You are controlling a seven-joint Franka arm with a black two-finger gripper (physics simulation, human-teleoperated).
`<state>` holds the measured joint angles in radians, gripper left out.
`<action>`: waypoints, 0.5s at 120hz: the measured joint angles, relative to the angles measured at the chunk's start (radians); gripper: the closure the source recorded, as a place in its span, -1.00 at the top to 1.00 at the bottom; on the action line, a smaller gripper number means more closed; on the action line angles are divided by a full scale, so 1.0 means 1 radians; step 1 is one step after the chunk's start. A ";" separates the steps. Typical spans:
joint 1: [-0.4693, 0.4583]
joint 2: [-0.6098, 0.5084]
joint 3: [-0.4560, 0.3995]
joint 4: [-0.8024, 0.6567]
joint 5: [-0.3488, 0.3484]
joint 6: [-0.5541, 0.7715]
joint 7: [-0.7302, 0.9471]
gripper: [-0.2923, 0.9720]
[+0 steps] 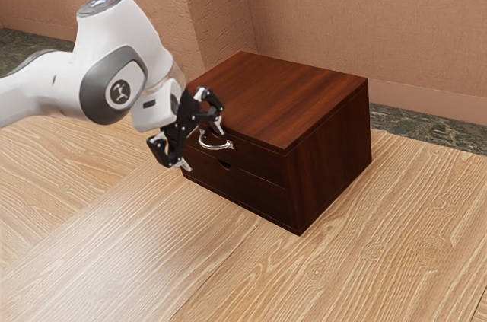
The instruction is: Pull the drawer handle with one arm to open the drawer
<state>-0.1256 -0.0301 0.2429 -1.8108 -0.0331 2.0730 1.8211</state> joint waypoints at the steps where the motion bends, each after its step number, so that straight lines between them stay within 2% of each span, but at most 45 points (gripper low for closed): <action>1: -0.001 0.000 0.001 -0.001 0.000 0.000 0.001 0.55; 33: 0.057 -0.042 0.003 -0.063 0.001 0.026 0.016 0.54; 60: 0.042 -0.040 0.003 -0.069 0.001 0.044 0.025 0.54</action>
<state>-0.0833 -0.0702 0.2454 -1.8799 -0.0323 2.1169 1.8462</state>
